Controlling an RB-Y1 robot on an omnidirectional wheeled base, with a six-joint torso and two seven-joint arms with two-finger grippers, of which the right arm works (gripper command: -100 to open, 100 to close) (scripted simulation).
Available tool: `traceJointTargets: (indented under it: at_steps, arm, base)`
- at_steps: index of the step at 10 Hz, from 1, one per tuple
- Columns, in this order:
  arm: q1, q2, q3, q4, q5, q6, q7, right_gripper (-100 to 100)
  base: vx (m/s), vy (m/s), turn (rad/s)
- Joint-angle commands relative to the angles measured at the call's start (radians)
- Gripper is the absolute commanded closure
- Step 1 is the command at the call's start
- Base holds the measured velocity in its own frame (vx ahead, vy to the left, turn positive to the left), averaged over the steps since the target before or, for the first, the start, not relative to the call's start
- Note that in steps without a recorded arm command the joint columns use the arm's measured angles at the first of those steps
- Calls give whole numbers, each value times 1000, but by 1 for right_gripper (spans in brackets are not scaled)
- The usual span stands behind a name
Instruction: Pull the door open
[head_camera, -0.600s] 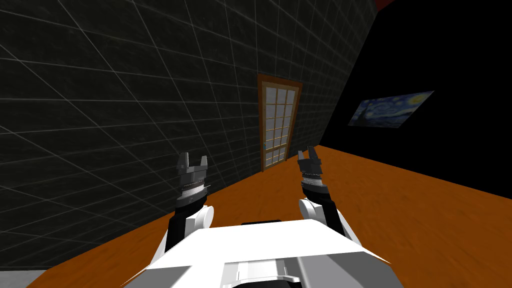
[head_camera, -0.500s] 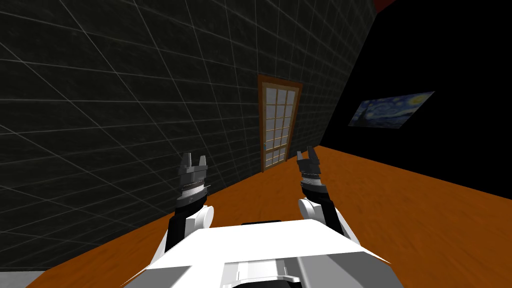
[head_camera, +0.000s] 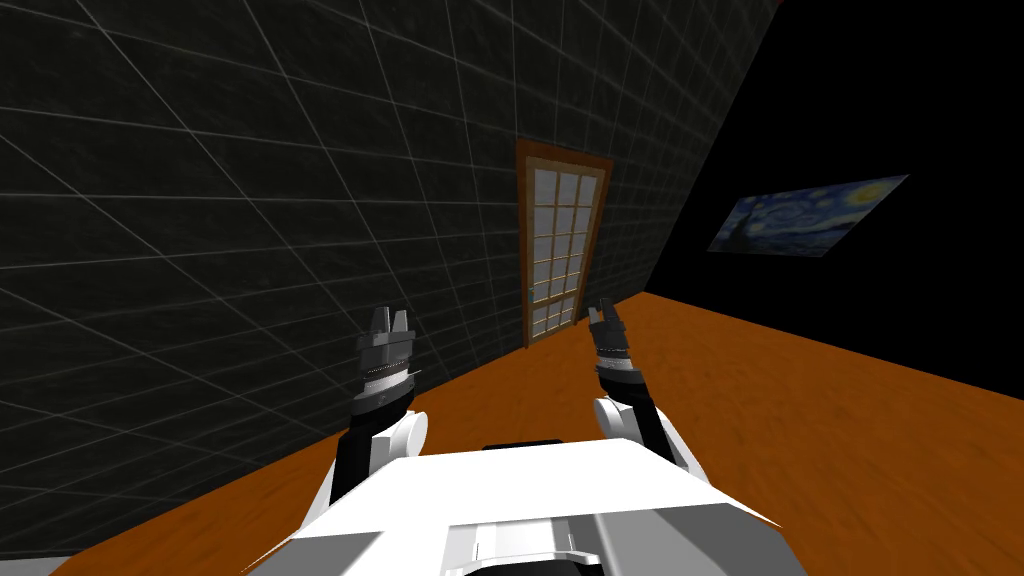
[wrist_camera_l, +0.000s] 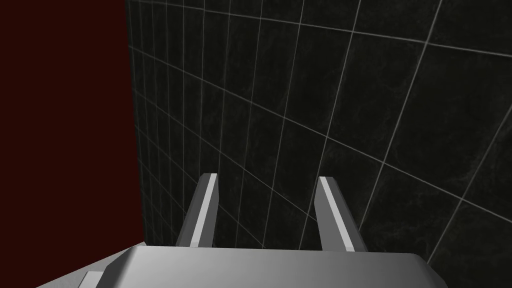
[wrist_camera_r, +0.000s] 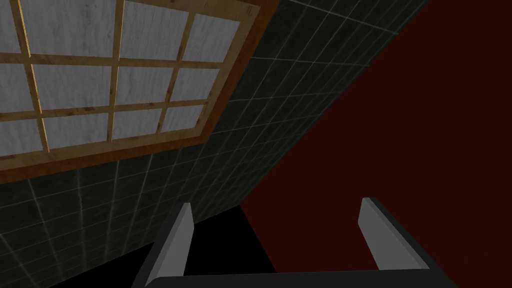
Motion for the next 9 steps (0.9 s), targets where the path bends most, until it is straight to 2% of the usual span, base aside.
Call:
traceJointTargets:
  at_steps: [1,9]
  arm:
    - [-10,-11,-4,36,8,-11,26,-100]
    - [-67,-45,-14,206,54,-51,155,-100]
  base:
    - [125,-24,23]
    - [96,-20,22]
